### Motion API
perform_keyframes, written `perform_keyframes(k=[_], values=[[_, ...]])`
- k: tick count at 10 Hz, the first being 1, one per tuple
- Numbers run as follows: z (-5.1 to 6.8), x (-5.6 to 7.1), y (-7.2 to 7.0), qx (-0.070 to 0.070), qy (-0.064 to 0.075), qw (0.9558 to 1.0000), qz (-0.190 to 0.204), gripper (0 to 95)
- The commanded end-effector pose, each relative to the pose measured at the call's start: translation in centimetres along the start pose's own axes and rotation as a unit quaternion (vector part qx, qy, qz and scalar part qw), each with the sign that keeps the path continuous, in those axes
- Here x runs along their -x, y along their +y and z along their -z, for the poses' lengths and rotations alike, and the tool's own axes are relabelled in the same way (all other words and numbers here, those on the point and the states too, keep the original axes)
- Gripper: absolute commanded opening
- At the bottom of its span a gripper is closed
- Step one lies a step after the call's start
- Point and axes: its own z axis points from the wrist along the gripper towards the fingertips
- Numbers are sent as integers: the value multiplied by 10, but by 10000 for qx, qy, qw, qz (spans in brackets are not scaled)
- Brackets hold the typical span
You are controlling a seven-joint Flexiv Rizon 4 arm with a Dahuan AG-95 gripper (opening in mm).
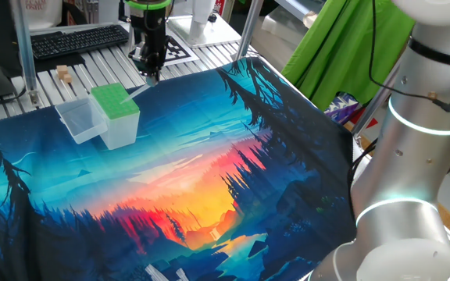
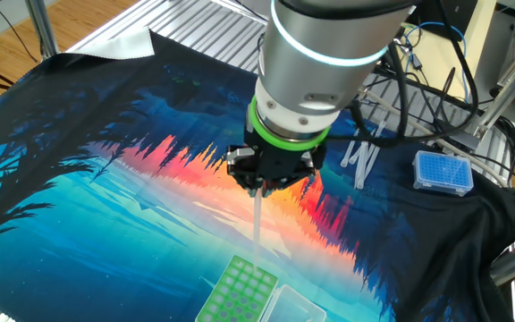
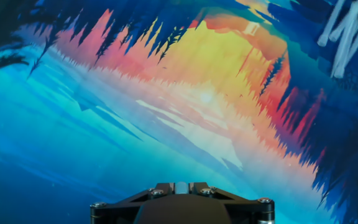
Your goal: Insert a large pipette tip into the holder for large pipette tips
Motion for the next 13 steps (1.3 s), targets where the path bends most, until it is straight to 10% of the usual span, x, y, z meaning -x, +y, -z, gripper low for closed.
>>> perform_keyframes(k=[1,9,13], values=[[1,-2,0,-110,228,9975,663,0],[7,-5,-5,-27,520,9810,1868,0],[8,-5,-6,76,698,9589,2749,0]])
